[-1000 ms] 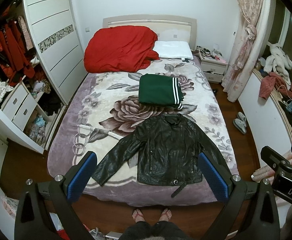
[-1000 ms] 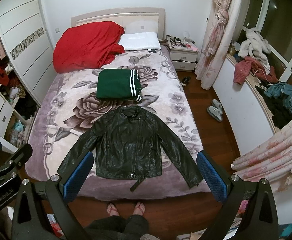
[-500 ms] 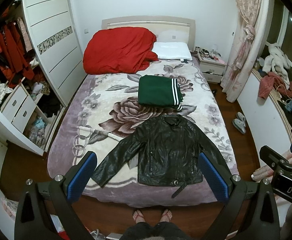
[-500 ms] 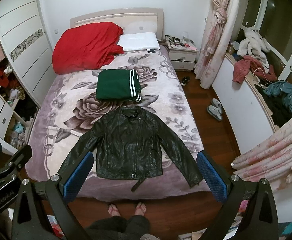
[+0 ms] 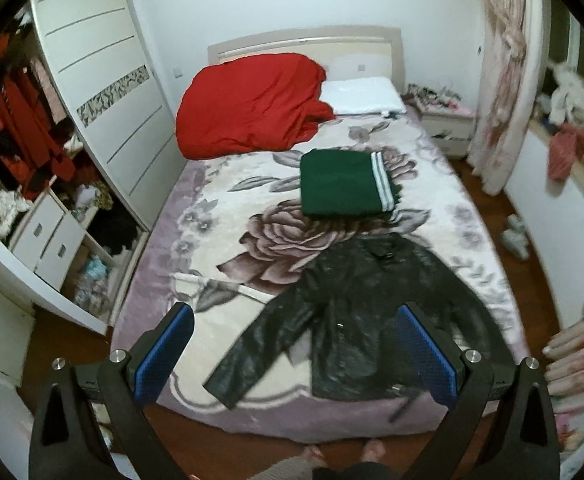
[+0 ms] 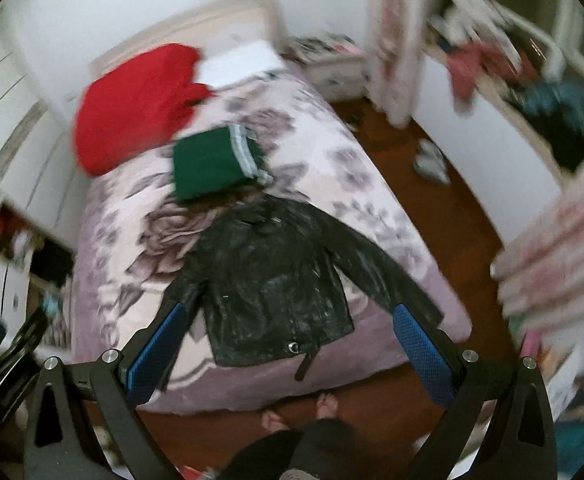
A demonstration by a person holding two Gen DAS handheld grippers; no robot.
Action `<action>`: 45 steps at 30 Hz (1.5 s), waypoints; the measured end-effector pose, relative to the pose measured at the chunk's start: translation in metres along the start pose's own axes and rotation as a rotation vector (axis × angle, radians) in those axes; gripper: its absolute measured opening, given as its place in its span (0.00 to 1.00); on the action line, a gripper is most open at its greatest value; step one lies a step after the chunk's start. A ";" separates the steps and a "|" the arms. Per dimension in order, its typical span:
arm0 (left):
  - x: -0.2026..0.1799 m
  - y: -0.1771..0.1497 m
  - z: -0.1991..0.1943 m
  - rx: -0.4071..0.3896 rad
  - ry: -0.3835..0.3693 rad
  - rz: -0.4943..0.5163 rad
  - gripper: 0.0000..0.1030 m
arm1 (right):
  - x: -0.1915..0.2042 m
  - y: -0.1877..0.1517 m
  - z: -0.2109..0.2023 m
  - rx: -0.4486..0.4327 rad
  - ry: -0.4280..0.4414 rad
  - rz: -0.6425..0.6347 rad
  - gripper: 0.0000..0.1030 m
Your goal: Fold large clothes
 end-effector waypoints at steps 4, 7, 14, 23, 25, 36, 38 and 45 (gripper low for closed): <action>-0.025 -0.035 0.070 0.046 0.046 0.043 1.00 | -0.071 -0.020 0.101 0.125 -0.110 0.159 1.00; -0.051 -0.064 0.128 0.129 0.070 0.060 1.00 | -0.132 -0.043 0.176 0.190 -0.189 0.280 1.00; -0.121 -0.153 0.258 0.298 0.140 0.076 1.00 | -0.260 -0.141 0.351 0.344 -0.213 0.571 1.00; -0.203 -0.255 0.350 0.495 0.118 0.202 1.00 | -0.367 -0.280 0.466 0.309 -0.087 1.185 0.97; -0.219 -0.257 0.359 0.492 0.101 0.233 1.00 | -0.381 -0.291 0.471 0.223 -0.083 1.275 0.85; -0.305 -0.213 0.396 0.393 0.019 0.302 1.00 | -0.435 -0.242 0.447 -0.080 -0.133 1.151 0.10; -0.320 -0.205 0.405 0.386 0.004 0.295 1.00 | -0.440 -0.240 0.470 -0.002 -0.106 1.120 0.12; -0.354 -0.191 0.434 0.354 -0.020 0.298 1.00 | -0.427 -0.288 0.498 0.012 0.098 1.379 0.57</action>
Point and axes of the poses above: each gripper's, at about its wrist camera, not at the fingertips, and z roughly the way its jaws point, x to its left, y to its top, the point moved 4 cm from there along z, roughly the way its jaws point, and after that the axes turned 10 degrees about -x, right-handed, at the moved point
